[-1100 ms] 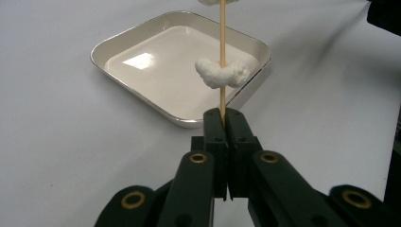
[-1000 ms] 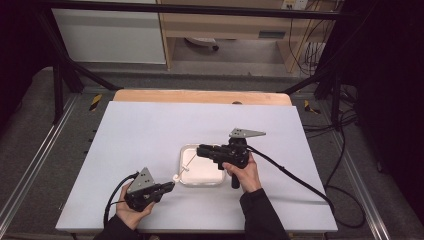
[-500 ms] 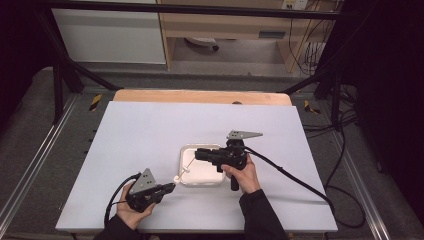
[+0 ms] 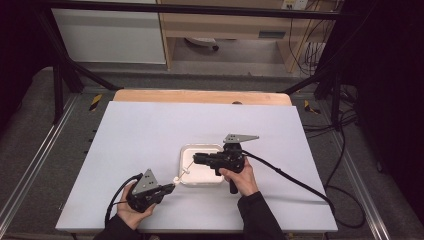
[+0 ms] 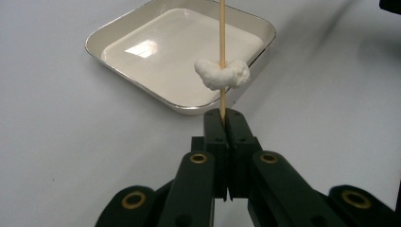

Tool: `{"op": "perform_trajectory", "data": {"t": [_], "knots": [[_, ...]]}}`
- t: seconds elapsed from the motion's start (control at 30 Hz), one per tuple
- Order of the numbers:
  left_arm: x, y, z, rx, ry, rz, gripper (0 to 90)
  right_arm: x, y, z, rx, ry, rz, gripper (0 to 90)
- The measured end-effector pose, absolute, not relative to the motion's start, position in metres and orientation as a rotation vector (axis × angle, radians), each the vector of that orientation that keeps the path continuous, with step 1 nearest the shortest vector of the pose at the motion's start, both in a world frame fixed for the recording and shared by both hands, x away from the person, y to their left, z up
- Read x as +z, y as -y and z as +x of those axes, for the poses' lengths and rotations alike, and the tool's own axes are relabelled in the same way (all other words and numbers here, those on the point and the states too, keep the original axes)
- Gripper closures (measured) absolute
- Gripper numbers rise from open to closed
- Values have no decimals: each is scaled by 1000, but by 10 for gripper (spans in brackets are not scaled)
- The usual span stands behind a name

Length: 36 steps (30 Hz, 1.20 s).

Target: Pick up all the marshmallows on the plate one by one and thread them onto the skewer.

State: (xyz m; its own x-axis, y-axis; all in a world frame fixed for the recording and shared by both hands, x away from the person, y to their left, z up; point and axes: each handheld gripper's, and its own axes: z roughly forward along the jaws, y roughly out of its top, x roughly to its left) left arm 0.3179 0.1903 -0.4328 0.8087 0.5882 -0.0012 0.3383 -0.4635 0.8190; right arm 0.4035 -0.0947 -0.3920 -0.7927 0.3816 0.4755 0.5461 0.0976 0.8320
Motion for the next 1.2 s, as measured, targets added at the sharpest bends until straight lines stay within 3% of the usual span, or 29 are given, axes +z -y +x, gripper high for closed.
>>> {"op": "perform_trajectory", "data": {"t": [1.2], "knots": [[-435,-187,318,361,-684,2117,893,-402,88,399,-1764,2198,-929,818]]}}
